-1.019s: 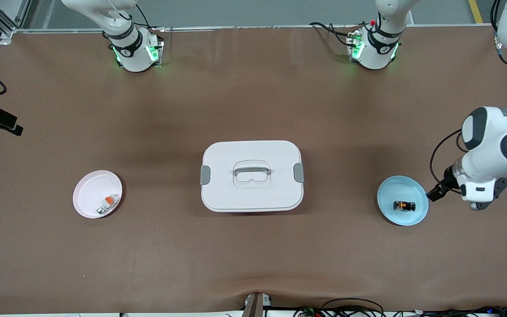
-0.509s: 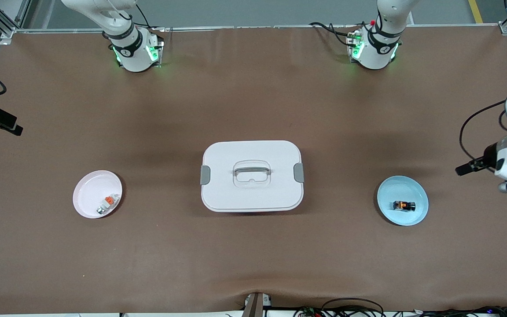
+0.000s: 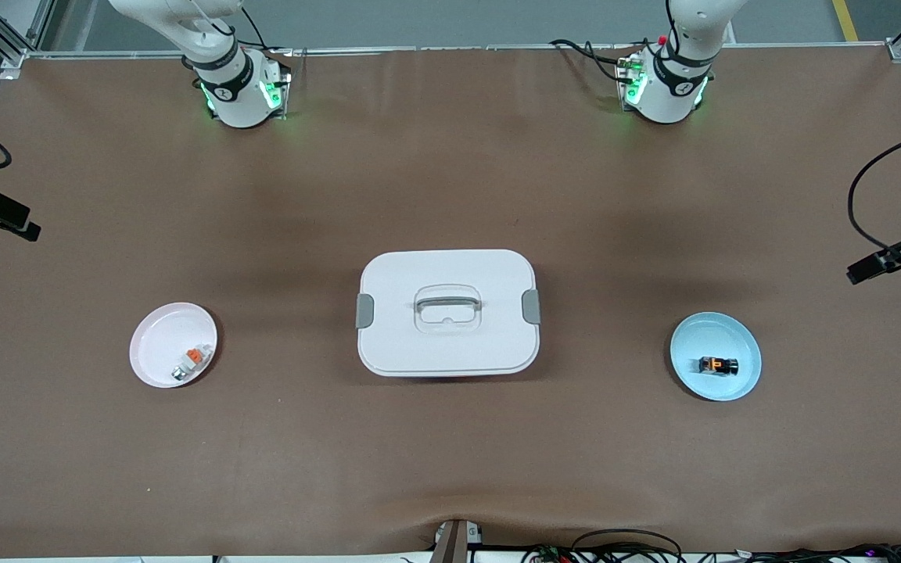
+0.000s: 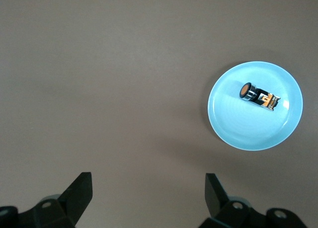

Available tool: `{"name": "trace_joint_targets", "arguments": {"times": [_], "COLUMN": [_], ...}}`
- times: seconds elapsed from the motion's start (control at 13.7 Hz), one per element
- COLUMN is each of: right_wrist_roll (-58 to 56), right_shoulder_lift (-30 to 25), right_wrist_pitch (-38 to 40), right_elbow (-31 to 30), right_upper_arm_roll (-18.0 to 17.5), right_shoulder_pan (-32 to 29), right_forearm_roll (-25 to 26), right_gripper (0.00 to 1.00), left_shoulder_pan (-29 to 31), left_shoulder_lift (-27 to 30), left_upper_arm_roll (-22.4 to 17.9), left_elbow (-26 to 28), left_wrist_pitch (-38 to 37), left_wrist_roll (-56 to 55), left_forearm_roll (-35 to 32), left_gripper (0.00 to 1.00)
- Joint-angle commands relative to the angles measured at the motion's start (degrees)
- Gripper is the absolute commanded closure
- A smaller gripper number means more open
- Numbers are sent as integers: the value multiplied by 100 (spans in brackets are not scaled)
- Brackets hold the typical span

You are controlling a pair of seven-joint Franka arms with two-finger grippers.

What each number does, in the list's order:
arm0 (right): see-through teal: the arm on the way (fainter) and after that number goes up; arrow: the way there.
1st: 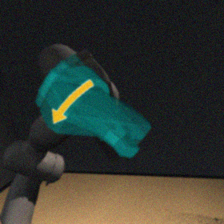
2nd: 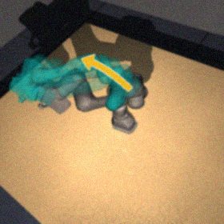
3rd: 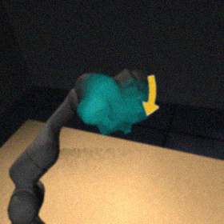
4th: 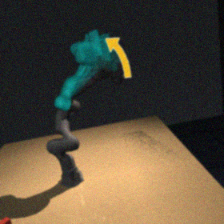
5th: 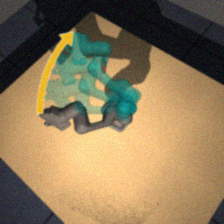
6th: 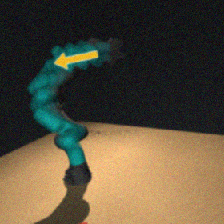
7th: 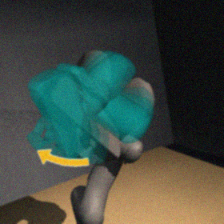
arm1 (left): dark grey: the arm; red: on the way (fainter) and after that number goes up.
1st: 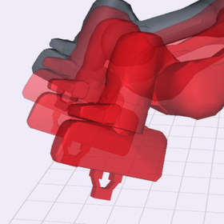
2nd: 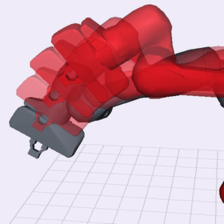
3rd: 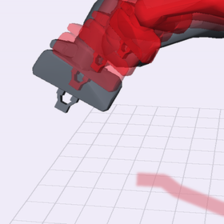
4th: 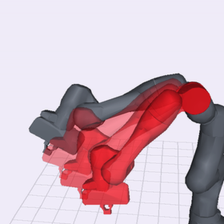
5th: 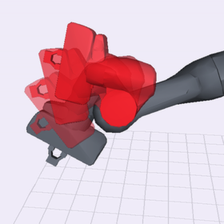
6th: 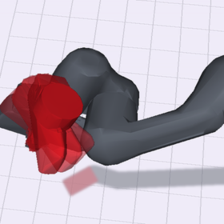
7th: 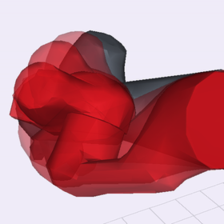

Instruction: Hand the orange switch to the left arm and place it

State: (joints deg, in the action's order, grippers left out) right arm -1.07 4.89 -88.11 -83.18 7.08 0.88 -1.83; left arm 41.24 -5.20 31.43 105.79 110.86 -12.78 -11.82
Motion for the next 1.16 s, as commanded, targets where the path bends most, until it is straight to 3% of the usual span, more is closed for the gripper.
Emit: {"name": "trace_joint_targets", "arguments": {"times": [0.0, 0.15, 1.09], "right_wrist_roll": [36, 36, 45], "right_shoulder_lift": [-58, -58, -58], "right_wrist_pitch": [48, 57, 57], "right_elbow": [-32, -32, -23], "right_upper_arm_roll": [-39, -57, -57], "right_shoulder_pan": [-1, 26, 79], "right_forearm_roll": [-63, -63, -63], "right_gripper": [0, 0, 0], "left_shoulder_pan": [33, 24, 42], "left_shoulder_lift": [177, 107, 449], "left_upper_arm_roll": [126, 241, 188], "left_elbow": [-460, -970, -1121], "left_wrist_pitch": [-564, -898, -1242], "left_wrist_roll": [187, 310, 1040], "left_forearm_roll": [206, 461, 997], "left_gripper": [0, 0, 0]}}
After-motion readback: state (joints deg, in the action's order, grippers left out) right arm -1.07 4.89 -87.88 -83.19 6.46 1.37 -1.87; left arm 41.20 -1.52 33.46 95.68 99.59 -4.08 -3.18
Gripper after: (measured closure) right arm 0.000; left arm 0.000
